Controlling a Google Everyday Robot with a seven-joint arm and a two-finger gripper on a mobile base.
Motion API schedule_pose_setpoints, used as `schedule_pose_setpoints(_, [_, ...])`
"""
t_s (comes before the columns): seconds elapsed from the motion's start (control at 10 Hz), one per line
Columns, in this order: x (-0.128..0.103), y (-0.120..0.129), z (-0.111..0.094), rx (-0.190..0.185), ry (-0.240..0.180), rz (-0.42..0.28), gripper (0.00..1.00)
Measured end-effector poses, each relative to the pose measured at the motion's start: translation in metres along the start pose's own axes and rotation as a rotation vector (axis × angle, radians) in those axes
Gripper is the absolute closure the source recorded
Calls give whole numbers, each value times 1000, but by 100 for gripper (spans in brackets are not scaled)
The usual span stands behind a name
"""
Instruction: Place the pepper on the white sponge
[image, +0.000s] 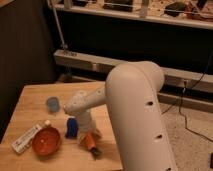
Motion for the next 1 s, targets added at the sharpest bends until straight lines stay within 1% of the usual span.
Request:
schedule_pose_setpoints(0.1, [-2,1,0,2,0,2,73])
schedule_pose_setpoints(0.3, [-5,4,0,7,0,3,93])
schedule_pose_setpoints(0.4, [-5,3,0,11,3,3,99])
schedule_pose_setpoints(0.7, [-6,0,2,11,10,14,100])
schedule_pose_setpoints(1.0, [-6,-4,-1,3,6,26,100])
